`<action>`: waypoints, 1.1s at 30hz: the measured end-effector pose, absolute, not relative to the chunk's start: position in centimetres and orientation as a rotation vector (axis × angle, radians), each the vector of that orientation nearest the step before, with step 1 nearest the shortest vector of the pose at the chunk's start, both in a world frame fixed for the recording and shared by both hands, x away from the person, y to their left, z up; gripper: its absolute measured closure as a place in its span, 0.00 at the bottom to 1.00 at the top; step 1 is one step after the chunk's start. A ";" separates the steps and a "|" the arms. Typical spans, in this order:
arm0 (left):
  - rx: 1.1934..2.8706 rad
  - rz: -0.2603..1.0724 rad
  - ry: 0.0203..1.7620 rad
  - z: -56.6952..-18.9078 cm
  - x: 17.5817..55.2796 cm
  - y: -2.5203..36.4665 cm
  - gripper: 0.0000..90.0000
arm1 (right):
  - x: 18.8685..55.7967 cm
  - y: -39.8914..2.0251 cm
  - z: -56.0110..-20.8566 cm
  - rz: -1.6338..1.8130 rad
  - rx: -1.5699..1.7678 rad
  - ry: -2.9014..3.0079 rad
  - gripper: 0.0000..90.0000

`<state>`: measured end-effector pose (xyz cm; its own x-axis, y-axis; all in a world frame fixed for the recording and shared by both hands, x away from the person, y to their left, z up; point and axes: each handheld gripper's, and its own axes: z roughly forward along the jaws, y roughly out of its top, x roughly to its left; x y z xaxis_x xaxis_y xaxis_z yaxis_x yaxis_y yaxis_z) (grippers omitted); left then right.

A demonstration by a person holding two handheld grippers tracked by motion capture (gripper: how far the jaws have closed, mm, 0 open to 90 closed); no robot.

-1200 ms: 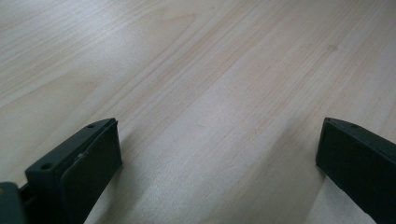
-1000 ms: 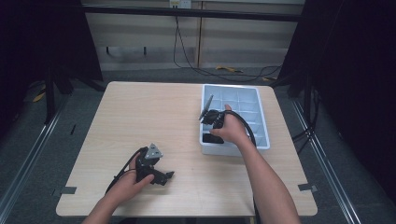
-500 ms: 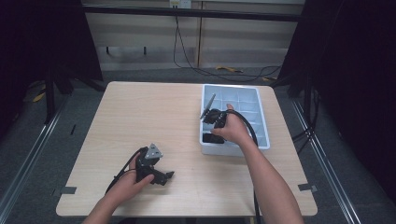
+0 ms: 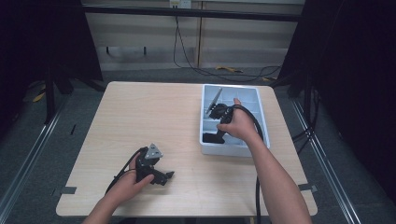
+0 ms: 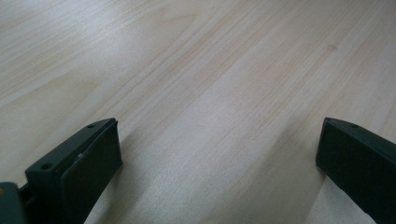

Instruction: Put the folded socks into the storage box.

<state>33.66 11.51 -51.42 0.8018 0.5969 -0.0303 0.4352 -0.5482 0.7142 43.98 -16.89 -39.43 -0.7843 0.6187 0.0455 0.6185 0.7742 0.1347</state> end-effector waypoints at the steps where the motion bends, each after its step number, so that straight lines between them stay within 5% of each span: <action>1: 2.238 0.278 0.757 -51.4 33.7 11.5 0.00 | 44.0 -17.0 -39.7 0.215 1.028 2.967 0.95; 17: 2.233 0.273 0.755 -51.5 33.6 11.5 0.00 | 43.7 -16.0 -42.3 0.211 0.996 3.015 0.99; 33: 2.232 0.267 0.753 -51.5 33.6 11.5 0.00 | 42.4 -17.6 -37.8 0.327 1.027 2.924 0.61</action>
<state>33.65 11.51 -51.46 0.8051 0.5918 -0.0388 0.4348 -0.5445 0.7173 42.36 -17.57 -37.77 -0.7826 0.6209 0.0452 0.6156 0.7609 0.2051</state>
